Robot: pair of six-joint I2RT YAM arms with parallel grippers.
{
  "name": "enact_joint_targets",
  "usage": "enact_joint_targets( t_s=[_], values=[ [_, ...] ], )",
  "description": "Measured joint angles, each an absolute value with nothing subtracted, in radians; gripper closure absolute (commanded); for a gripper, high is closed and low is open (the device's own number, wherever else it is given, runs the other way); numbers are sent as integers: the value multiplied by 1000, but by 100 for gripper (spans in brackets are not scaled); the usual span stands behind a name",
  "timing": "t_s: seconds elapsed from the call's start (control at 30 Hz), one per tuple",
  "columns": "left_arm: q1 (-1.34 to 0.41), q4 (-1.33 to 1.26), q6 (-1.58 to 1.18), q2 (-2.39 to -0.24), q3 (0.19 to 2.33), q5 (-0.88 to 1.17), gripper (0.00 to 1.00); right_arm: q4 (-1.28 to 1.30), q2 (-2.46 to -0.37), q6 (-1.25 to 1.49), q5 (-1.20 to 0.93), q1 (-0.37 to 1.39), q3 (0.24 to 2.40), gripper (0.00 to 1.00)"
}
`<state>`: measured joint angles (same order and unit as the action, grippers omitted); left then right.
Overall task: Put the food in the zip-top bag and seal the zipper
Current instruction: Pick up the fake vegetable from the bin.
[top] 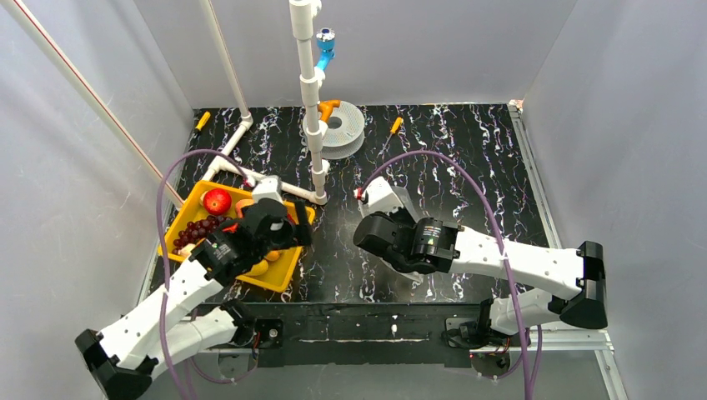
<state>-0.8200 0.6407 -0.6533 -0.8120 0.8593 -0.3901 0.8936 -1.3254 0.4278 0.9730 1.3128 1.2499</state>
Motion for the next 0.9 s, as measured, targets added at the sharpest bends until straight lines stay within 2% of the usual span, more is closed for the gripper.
enact_joint_targets(
  t_s=[0.17, 0.5, 0.73, 0.9],
  values=[
    [-576, 677, -673, -790, 842, -382, 2, 895, -1317, 432, 970, 1311, 1245, 99],
    [-314, 678, -794, -799, 842, -382, 2, 890, -1277, 442, 958, 1310, 1226, 99],
    [-244, 672, -1020, -775, 830, -456, 2, 884, -1277, 441, 951, 1310, 1215, 99],
    [-212, 651, -1261, -706, 723, -521, 2, 879, -1278, 438, 946, 1310, 1202, 99]
  ],
)
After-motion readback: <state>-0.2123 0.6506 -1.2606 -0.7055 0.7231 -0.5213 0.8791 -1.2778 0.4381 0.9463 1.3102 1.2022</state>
